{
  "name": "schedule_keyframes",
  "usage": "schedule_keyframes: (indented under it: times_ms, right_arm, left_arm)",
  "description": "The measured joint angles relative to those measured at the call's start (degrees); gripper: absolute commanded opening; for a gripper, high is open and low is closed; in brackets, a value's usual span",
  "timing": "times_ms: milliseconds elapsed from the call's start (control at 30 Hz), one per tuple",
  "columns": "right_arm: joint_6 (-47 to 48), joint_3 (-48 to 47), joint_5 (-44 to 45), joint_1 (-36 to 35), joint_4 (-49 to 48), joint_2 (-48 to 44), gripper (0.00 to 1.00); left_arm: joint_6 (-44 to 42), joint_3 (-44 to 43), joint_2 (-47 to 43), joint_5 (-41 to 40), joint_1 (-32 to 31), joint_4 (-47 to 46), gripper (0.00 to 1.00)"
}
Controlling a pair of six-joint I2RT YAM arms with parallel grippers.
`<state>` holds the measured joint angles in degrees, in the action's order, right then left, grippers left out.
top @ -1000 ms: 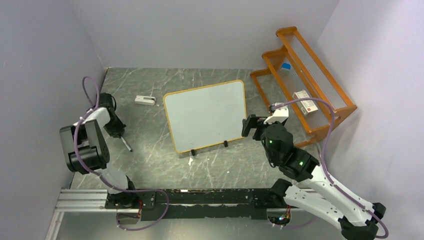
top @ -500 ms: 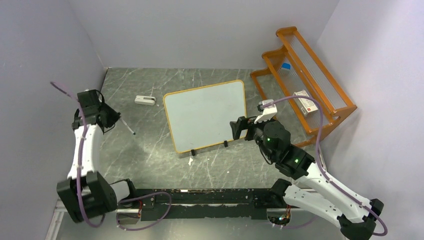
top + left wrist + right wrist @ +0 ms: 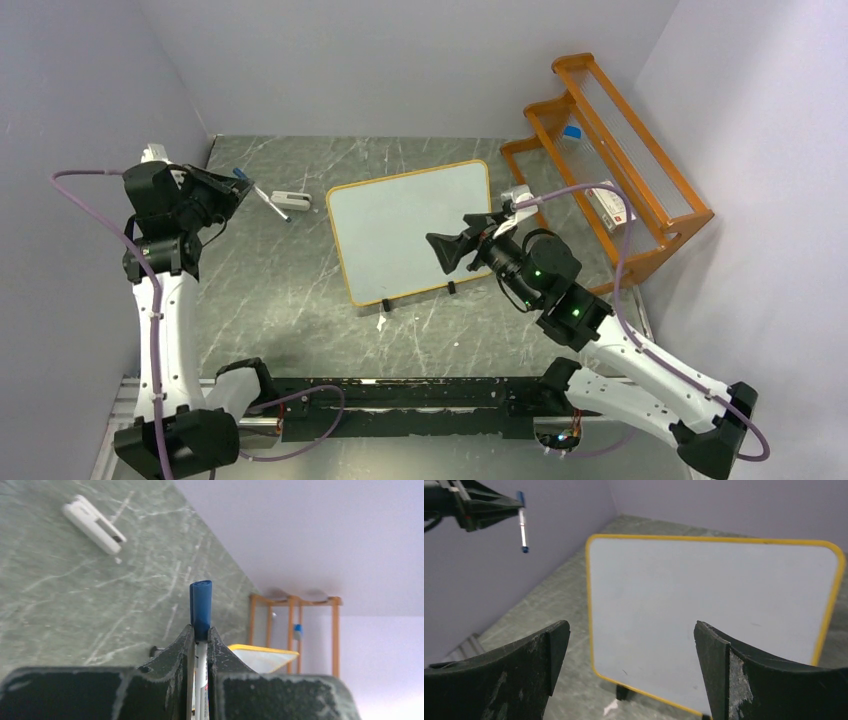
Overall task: Write a sentence on the whiteboard
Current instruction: Pick up the whiteboard marker from the corner of the board, then pass from the left arm to the right
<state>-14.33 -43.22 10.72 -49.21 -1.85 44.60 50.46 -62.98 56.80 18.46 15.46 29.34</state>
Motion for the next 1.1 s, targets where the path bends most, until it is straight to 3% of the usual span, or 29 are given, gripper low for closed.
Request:
schedule_keyframes:
  times_ms: [267, 667, 933, 1100]
  right_arm:
    - [-3.10, 2.14, -2.78, -1.36, -13.40, 5.79, 1.00]
    - [-5.64, 2.10, -0.94, -5.64, -27.52, 13.79, 0.99]
    - [-6.19, 1.46, 2.08, -9.90, -35.85, 18.29, 0.95]
    - [-6.25, -0.72, 3.78, -10.54, -37.75, 22.01, 0.83]
  left_arm:
    - [11.19, 3.50, -4.20, 1.79, -5.77, -9.14, 0.05]
    - [25.81, 14.69, -15.17, -11.76, -27.06, -25.00, 0.05]
    - [29.94, 18.10, -12.35, -19.63, -39.93, -34.95, 0.05]
    - [30.21, 18.91, -9.79, -23.93, -47.89, -38.25, 0.05]
